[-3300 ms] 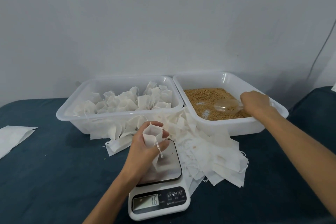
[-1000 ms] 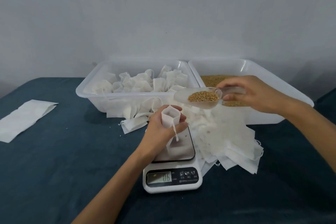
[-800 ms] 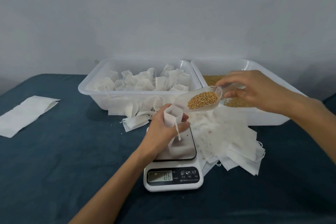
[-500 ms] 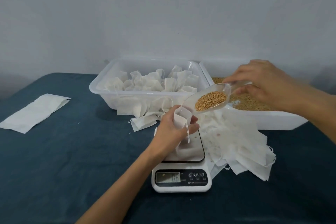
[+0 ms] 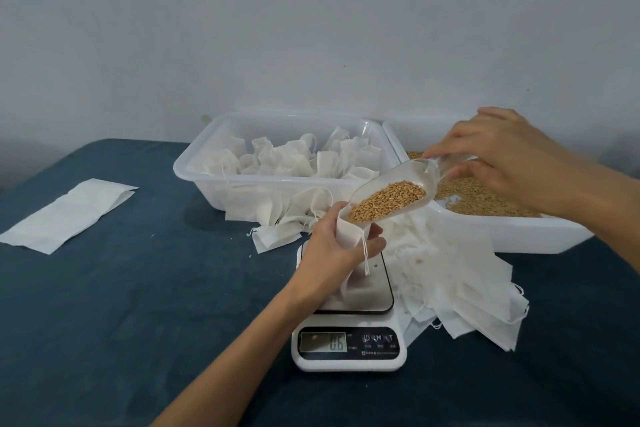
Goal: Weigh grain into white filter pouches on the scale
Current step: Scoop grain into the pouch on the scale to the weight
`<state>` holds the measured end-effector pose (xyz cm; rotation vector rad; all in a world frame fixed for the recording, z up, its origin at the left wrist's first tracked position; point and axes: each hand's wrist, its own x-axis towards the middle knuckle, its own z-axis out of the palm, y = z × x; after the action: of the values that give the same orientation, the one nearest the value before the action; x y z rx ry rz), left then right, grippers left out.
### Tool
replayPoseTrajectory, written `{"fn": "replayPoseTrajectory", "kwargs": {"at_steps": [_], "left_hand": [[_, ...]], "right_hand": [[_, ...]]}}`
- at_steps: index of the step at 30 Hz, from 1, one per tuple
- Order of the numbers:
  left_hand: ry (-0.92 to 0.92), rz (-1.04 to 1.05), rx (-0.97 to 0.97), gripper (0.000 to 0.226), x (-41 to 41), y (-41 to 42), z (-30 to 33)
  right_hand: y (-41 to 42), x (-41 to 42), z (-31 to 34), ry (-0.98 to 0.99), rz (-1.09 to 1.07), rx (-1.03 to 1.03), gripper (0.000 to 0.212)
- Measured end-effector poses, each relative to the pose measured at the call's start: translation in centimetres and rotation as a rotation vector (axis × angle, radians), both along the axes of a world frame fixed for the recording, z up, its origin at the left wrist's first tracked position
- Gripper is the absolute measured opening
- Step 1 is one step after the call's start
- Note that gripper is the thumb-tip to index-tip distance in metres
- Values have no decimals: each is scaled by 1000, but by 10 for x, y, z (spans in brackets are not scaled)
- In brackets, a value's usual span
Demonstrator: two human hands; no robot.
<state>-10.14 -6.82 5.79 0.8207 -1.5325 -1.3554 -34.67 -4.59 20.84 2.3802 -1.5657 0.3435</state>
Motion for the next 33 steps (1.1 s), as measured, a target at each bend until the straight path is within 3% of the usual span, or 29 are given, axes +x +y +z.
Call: {"fn": "replayPoseTrajectory", "kwargs": {"at_steps": [19, 33], "left_hand": [[30, 10, 44, 57, 2, -2, -2], [65, 12, 38, 48, 3, -4, -3]], "right_hand": [[-2, 6, 0, 89, -11, -12, 33], [-1, 9, -1, 101, 3, -36, 32]]}}
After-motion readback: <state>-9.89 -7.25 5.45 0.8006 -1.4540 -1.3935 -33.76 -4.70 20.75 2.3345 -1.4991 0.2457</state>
